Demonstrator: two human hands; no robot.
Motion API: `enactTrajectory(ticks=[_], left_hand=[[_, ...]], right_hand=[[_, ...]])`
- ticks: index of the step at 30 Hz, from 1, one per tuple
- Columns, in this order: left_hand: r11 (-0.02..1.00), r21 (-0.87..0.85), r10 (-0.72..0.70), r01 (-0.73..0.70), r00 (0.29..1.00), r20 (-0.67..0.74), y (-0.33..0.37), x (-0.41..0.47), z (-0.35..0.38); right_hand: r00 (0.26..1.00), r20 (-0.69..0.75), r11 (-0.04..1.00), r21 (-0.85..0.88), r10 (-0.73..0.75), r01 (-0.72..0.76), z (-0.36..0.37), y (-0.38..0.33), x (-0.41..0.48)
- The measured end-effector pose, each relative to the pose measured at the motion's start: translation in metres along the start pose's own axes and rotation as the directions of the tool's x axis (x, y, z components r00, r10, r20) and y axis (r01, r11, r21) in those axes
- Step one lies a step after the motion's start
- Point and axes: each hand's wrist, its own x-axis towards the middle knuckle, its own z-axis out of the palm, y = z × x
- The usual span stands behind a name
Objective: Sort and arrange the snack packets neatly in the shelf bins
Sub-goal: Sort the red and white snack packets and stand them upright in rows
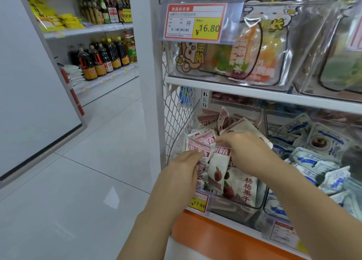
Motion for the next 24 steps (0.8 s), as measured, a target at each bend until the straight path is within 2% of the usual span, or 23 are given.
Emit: enactTrajectory(ticks=[3, 6, 10, 15, 19, 21, 24], left_hand=[[0.999, 0.04, 0.0, -0.001, 0.999, 0.033, -0.001, 0.001, 0.005], [0.999, 0.049, 0.007, -0.009, 0.999, 0.032, -0.003, 0.0, 0.005], [1.0, 0.024, 0.013, -0.013, 1.0, 0.009, -0.005, -0.002, 0.002], [1.0, -0.009, -0.01, 0.01, 0.999, 0.034, -0.003, 0.0, -0.004], [0.992, -0.015, -0.123, 0.122, 0.991, -0.049, -0.003, -0.002, -0.006], [0.989, -0.025, -0.145, 0.144, 0.987, -0.073, -0.002, -0.001, -0.006], [0.989, -0.051, -0.14, 0.136, 0.987, -0.073, 0.0, -0.001, -0.006]], right_hand=[[0.999, 0.032, 0.999, -0.029, -0.023, 0.024, 0.01, 0.004, 0.003], [1.0, 0.003, 0.996, 0.089, 0.008, -0.008, 0.01, 0.008, 0.005], [0.999, 0.019, 0.989, 0.146, -0.039, 0.036, -0.017, 0.005, -0.002], [0.988, -0.156, 0.956, 0.29, 0.007, 0.039, -0.049, 0.004, -0.011], [0.941, -0.313, 0.929, 0.369, 0.13, -0.006, -0.038, 0.0, -0.009], [0.931, -0.333, 0.915, 0.403, 0.146, 0.001, -0.029, -0.006, -0.006], [0.957, -0.278, 0.896, 0.442, 0.084, 0.05, -0.006, -0.023, -0.001]])
